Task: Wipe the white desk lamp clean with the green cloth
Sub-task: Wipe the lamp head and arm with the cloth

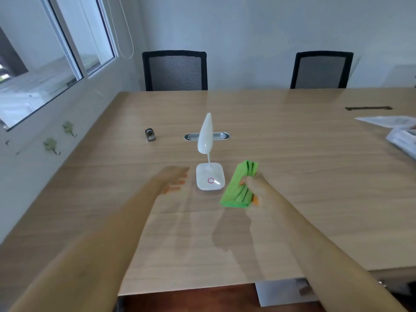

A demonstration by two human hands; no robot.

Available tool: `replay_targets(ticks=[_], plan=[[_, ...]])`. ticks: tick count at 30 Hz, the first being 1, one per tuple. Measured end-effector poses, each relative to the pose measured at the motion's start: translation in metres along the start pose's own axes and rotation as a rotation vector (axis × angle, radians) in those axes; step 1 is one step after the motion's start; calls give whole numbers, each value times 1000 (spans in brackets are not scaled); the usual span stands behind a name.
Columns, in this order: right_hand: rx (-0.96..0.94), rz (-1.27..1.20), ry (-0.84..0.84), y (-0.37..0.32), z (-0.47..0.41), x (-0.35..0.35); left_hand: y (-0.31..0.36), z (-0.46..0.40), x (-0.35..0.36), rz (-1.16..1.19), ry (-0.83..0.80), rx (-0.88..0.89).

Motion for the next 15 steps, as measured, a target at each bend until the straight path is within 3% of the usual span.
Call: replay_targets(ticks=[2,9,15], plan=[[-204,129,33,-38,4,-4,38,1,-26,68,40,104],[-918,486,150,-133,52,20,135,4,-27,173,-110,344],[-1135,659,142,-140,58,50,158,-8,-12,163,-237,316]])
Point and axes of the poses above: each hand's wrist, its own z-axis away from the middle knuckle, its own x-axis out of the palm, y = z × x, the point moved 3 cm from there along -z, towards the middle knuckle, and after that the axes turned 9 degrees about -z, right-handed, at the moved point
